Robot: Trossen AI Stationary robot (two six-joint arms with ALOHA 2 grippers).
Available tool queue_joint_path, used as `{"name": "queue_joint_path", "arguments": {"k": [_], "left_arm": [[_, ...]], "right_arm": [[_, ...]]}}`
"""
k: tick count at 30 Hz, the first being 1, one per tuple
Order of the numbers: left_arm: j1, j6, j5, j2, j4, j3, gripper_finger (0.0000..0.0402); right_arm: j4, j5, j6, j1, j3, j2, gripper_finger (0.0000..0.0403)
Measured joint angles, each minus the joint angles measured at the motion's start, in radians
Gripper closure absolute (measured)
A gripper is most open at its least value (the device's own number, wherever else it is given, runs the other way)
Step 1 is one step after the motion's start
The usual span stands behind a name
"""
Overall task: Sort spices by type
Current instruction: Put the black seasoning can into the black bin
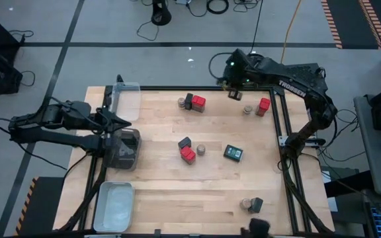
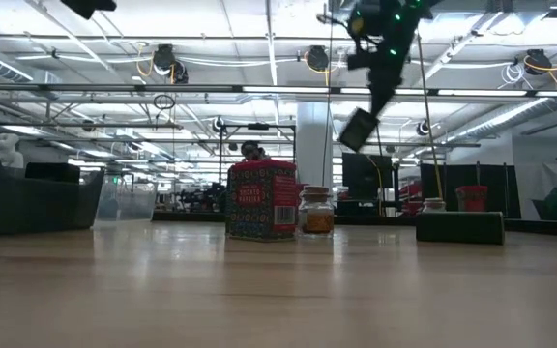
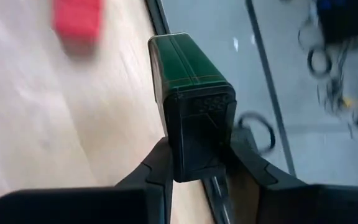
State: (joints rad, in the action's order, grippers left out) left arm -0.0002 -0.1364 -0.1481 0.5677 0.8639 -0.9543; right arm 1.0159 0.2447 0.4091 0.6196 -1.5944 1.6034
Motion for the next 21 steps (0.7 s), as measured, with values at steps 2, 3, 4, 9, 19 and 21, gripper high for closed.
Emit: {"name": "queue_joint_path", "arguments": {"k": [2, 3, 4, 9, 19, 21], "left_arm": [[0.000, 0.014, -0.029, -0.011, 0.026, 0.000, 0.0382], [0.000, 0.022, -0.040, -0.016, 0.030, 0.000, 0.0382], [0.000, 0.025, -0.047, -0.019, 0.034, 0.000, 0.0382], [0.000, 0.026, -0.049, -0.028, 0.047, 0.000, 0.0382], [0.000, 0.026, -0.070, -0.041, 0.088, -0.003, 0.0382], [0.000, 0.027, -0.070, -0.042, 0.095, -0.003, 0.0382]], "right_arm": [[-0.048, -0.045, -0.022, -0.044, 0.000, 0.001, 0.0319], [-0.074, -0.069, -0.038, -0.065, 0.000, 0.001, 0.0319], [-0.103, -0.092, -0.058, -0.086, 0.000, 0.002, 0.0319], [-0.238, -0.190, -0.143, -0.195, -0.001, 0.035, 0.0319], [-0.637, -0.225, -0.189, -0.418, -0.001, 0.230, 0.0319], [-0.734, -0.226, -0.190, -0.454, -0.001, 0.265, 0.0319]]}}
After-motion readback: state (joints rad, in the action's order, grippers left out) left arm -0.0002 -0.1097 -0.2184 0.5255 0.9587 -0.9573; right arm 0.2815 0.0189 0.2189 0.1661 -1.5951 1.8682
